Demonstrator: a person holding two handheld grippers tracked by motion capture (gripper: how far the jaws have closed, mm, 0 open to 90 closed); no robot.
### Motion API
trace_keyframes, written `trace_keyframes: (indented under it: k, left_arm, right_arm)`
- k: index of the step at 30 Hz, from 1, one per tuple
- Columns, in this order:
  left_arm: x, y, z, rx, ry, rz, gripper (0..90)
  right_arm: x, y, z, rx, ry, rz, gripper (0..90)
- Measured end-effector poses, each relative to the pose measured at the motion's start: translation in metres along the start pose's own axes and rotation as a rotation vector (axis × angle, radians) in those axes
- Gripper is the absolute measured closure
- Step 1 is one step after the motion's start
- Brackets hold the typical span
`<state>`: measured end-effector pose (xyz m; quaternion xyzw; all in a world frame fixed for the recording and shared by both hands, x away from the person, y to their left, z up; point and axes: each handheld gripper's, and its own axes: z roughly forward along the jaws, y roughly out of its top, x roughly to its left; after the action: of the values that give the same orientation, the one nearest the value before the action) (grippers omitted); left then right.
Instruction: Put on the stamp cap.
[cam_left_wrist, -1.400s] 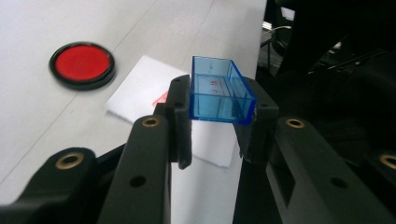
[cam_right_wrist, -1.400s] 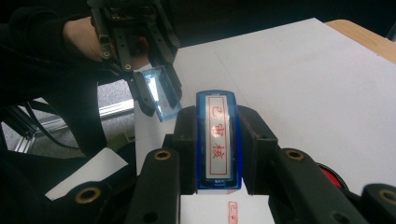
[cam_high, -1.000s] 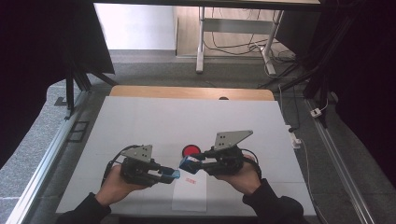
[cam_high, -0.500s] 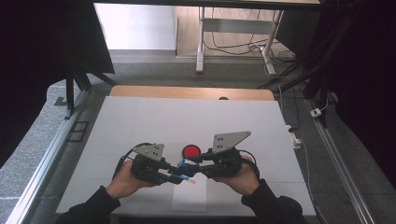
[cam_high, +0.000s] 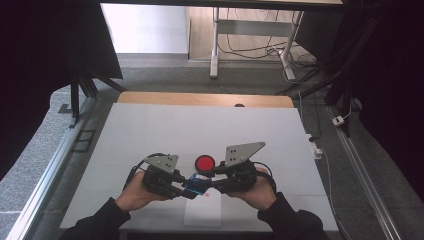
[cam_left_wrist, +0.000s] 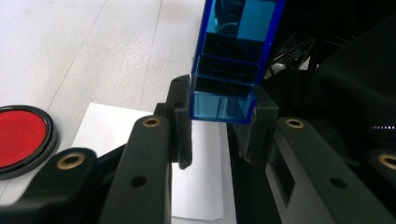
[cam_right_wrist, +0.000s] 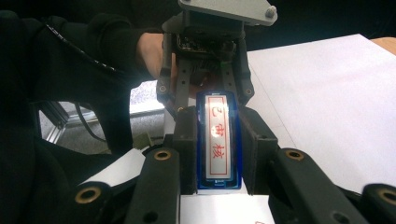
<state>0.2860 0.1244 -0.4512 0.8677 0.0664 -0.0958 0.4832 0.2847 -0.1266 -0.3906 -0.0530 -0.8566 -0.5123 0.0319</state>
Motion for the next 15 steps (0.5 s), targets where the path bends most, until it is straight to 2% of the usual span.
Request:
trace_keyframes:
  k: [8,15]
  left_arm:
    - [-0.0004,0.0006,-0.0011,-0.015,-0.011,0.02,68.9]
    - [-0.0019,0.0009,-0.0041,-0.048,-0.017,0.041,69.1]
  right_arm:
    - [0.0011,0.0,0.0017,0.002,0.011,-0.008,71.0]
    - [-0.0004,-0.001,0.0009,-0.033,0.028,0.011,71.0]
